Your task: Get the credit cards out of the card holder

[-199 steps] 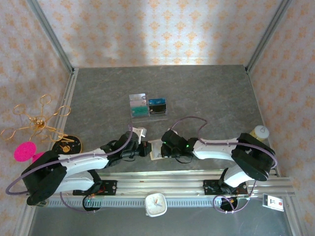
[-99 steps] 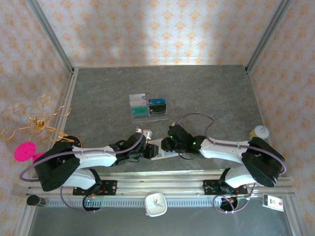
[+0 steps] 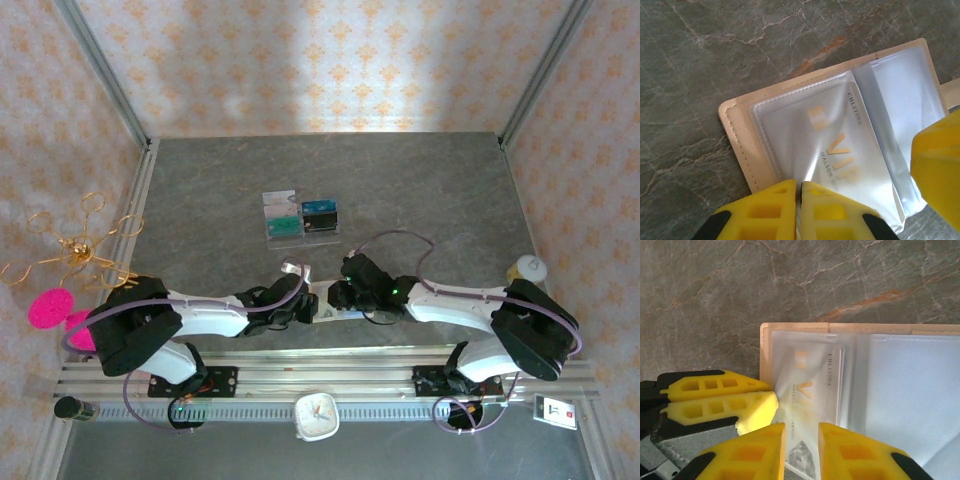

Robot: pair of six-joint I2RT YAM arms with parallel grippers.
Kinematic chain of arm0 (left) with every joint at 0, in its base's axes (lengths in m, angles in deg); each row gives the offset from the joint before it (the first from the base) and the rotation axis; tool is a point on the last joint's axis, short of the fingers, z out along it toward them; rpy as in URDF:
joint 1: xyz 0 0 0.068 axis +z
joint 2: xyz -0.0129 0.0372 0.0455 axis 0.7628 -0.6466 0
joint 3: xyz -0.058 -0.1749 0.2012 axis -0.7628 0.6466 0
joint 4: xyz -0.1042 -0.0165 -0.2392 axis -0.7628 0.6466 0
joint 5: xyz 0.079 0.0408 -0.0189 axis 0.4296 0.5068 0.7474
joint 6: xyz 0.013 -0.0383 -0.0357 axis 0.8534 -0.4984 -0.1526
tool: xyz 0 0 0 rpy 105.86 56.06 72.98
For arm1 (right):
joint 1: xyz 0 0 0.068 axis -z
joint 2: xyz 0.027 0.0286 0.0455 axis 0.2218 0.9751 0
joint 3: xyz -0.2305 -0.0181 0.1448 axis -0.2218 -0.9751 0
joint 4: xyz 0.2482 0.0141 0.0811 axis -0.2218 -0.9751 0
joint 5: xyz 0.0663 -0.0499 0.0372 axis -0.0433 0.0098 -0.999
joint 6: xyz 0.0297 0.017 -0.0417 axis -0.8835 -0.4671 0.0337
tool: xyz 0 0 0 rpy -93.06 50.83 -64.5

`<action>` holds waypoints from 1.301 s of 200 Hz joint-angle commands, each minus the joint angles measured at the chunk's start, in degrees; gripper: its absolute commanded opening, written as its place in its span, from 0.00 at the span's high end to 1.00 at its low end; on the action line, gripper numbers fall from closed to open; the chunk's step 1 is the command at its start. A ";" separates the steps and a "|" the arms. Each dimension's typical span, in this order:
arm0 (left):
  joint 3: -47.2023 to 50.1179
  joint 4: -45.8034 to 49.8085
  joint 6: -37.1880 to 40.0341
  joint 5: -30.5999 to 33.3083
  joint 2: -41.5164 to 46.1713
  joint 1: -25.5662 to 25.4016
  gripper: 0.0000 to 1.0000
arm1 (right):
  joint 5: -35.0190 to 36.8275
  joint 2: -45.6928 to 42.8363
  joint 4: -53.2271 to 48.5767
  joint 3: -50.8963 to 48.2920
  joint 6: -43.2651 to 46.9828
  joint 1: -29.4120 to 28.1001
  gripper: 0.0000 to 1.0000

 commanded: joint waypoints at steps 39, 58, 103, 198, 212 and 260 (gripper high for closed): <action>2.70 4.54 0.24 0.75 -0.75 -0.05 0.92 | -5.29 1.62 5.47 -2.62 -0.65 1.62 0.77; 2.71 4.24 0.24 0.77 -0.40 -0.07 0.91 | -6.15 3.11 6.39 -3.20 -0.83 1.71 0.77; 2.69 3.87 -0.02 0.01 -0.59 -0.05 0.91 | -2.57 5.74 4.61 -4.27 -1.60 1.65 0.77; 0.15 10.78 0.66 1.69 11.49 -0.10 0.66 | 7.55 -0.55 -5.04 -1.48 -2.68 -0.10 0.70; -1.66 9.78 1.03 0.94 11.20 -0.05 0.65 | 8.32 -1.41 -5.92 -0.42 -1.92 -0.29 0.69; -7.09 2.69 1.69 -3.83 2.26 -0.17 0.67 | 5.34 -2.98 -7.52 0.69 4.13 3.96 0.75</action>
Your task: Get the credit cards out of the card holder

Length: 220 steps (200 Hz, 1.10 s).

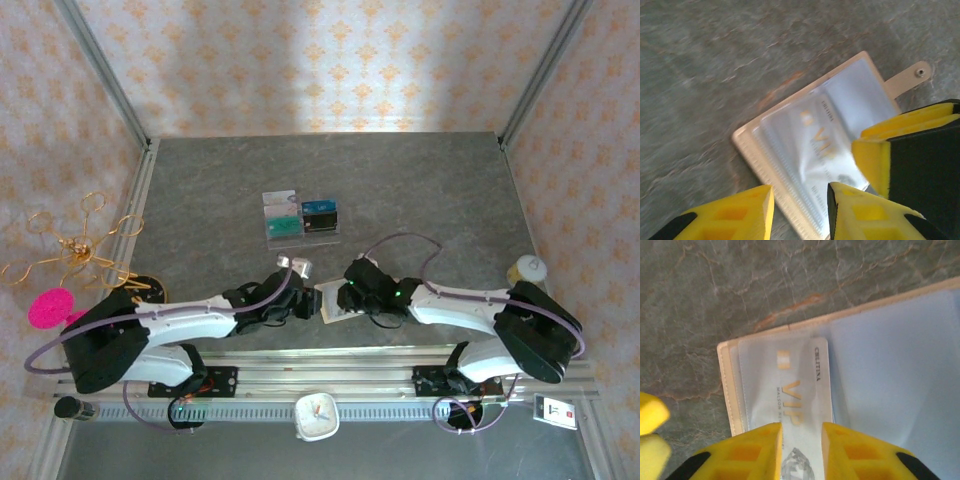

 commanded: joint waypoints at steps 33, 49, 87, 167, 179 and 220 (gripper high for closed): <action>-4.48 -6.56 2.06 -3.44 -9.14 -0.19 0.75 | -5.53 0.90 -0.37 1.75 6.72 4.97 0.77; -4.80 -6.31 1.97 -3.50 -10.77 -0.18 0.82 | -6.56 1.22 0.87 1.41 7.19 6.03 0.77; -3.41 -5.66 1.64 -3.39 -12.43 -0.05 0.91 | -8.24 2.48 1.74 3.23 9.25 6.99 0.77; 0.20 -6.63 1.01 -3.24 -14.25 0.83 1.00 | -9.64 7.61 3.91 3.24 9.82 8.43 0.80; 0.34 -6.93 1.12 -3.47 -14.70 0.86 1.00 | -9.89 7.95 4.33 2.86 9.67 8.78 0.80; 0.93 -7.62 2.23 -3.45 -15.23 0.91 1.00 | -14.62 9.14 7.00 1.35 9.26 8.97 0.81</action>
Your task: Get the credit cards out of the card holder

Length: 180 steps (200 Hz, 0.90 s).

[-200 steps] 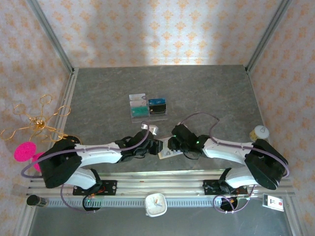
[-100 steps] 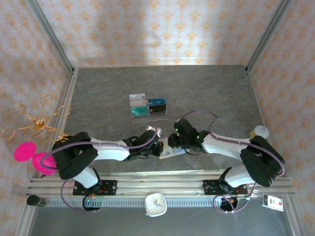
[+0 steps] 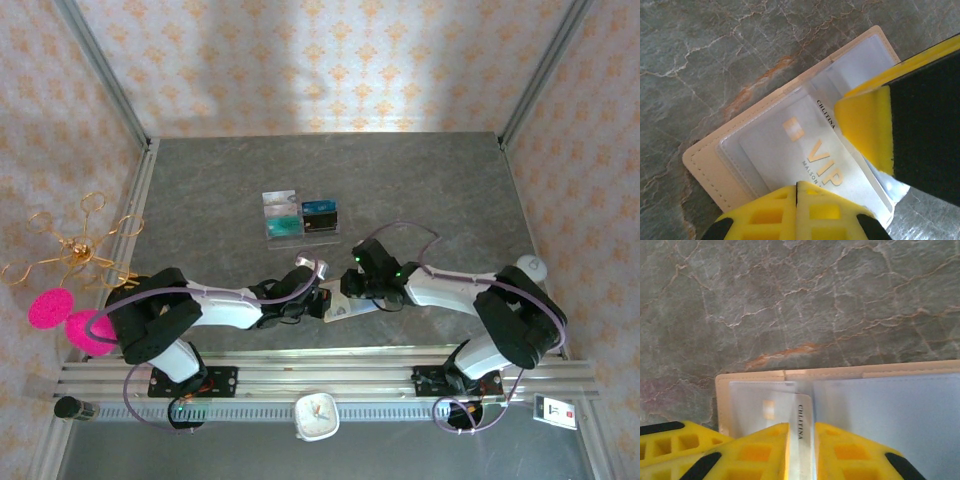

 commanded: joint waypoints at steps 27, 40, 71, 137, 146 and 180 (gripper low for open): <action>2.50 1.51 1.20 0.00 -2.40 0.53 1.00 | -4.50 2.24 4.89 -3.62 -1.37 0.20 0.82; 2.63 1.32 1.31 0.00 -2.57 0.59 1.00 | -4.05 2.21 5.18 -4.20 -2.26 0.21 0.82; 3.06 1.67 1.66 0.16 -2.29 0.58 1.00 | -1.73 -1.39 4.31 -4.85 -2.81 0.20 0.80; 3.33 1.99 2.03 0.61 -1.63 0.58 1.00 | 1.01 -0.87 1.65 -3.91 -2.59 0.29 0.81; 3.41 1.93 2.03 0.62 -1.66 0.58 1.00 | 0.98 -1.26 1.92 -4.14 -2.92 0.29 0.81; 3.68 1.70 2.05 0.50 -1.79 0.57 1.00 | 1.61 -2.16 1.46 -4.65 -3.36 0.33 0.80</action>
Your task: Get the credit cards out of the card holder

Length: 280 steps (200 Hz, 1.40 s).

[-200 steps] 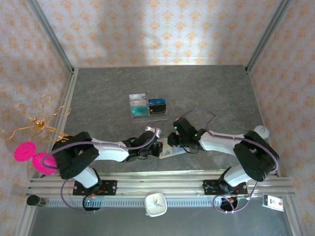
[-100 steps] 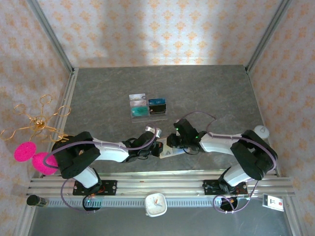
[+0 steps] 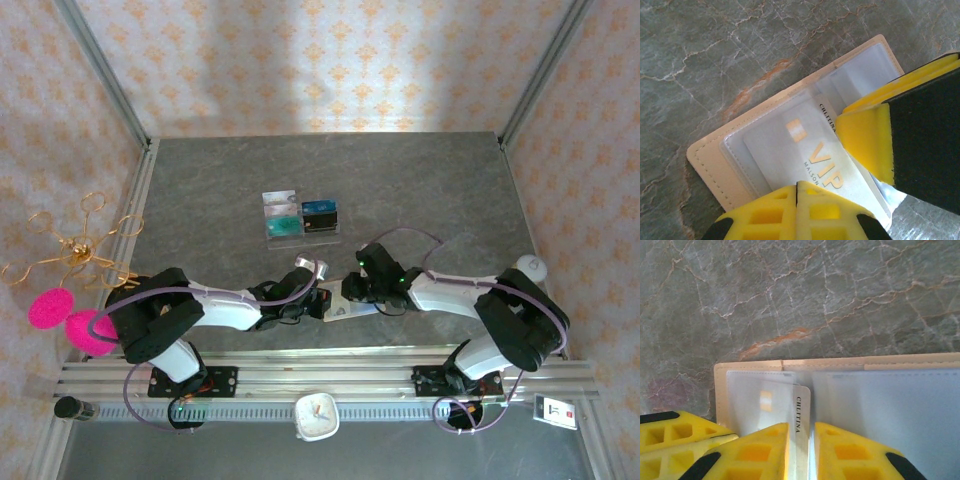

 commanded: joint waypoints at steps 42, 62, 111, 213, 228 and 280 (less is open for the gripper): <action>2.70 3.67 1.53 0.17 -1.90 0.53 1.00 | -4.95 1.92 3.15 -2.75 -1.78 0.49 0.81; 2.60 3.56 1.53 -0.05 -2.03 0.59 1.00 | -5.71 1.60 4.74 -3.35 -2.56 0.49 0.85; 2.77 4.06 1.49 -0.11 -1.67 0.52 1.00 | -2.17 -0.78 3.25 -3.83 -3.45 0.57 1.00; 5.36 2.26 1.02 -2.12 1.30 1.78 1.00 | 2.36 -10.41 -0.40 -8.60 -6.96 0.58 1.00; 5.57 1.99 1.10 -2.22 1.88 1.82 1.00 | -1.35 -10.27 2.82 -8.97 -6.48 0.32 1.00; 5.59 1.23 0.85 -2.42 0.35 2.00 1.00 | -3.66 -10.60 5.61 -5.89 -6.69 -0.74 0.85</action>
